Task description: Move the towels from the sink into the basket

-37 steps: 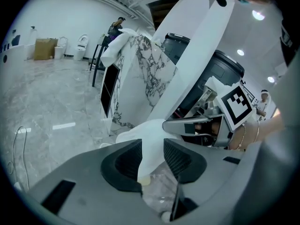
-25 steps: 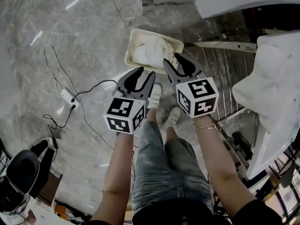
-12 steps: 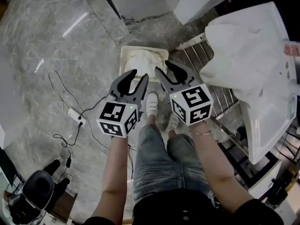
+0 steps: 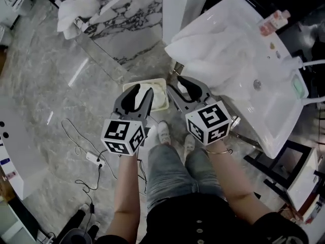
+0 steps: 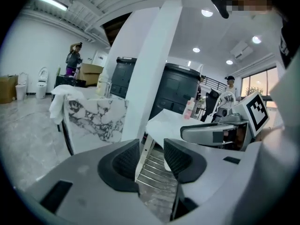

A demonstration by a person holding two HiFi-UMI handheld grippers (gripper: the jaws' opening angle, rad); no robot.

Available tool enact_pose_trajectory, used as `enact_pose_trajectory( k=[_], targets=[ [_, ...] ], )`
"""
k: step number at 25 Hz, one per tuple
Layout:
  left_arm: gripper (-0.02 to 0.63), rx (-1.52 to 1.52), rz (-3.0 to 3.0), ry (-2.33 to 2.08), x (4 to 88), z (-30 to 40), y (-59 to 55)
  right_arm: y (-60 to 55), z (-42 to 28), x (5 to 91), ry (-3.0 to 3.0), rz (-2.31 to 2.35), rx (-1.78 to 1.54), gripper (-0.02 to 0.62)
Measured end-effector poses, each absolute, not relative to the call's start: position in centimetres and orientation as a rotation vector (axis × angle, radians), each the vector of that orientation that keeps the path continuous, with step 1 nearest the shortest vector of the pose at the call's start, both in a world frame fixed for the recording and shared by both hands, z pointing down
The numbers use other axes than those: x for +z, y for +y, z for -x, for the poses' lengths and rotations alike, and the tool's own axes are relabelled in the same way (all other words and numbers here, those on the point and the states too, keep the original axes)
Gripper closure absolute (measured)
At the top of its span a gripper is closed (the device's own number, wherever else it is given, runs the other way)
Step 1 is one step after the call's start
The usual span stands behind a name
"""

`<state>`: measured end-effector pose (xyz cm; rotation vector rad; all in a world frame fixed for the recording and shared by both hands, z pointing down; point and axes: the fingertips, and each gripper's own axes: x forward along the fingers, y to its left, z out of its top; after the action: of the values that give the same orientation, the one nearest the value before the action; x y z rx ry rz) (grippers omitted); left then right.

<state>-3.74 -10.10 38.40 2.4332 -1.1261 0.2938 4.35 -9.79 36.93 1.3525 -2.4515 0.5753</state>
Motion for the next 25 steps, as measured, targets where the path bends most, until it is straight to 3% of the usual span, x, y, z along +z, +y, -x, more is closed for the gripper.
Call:
enact_pose_trajectory(
  k=[15,17,25],
  targets=[
    [0.457,0.455,-2.814,-0.618,31.3,-14.5,-7.5,-4.3,-21.3,28.7,-2.303,-1.917,0.538,0.445],
    [0.423,0.515,-2.858,-0.573,31.4,-16.5,-7.0,-3.1,-23.3,28.5,-2.261,-1.991,0.536,0.449],
    [0.391,0.688,-2.919,-0.408,33.9,-22.7,-5.1,1.1,-29.4,30.3,-2.111,-2.191,0.575,0.471]
  ],
)
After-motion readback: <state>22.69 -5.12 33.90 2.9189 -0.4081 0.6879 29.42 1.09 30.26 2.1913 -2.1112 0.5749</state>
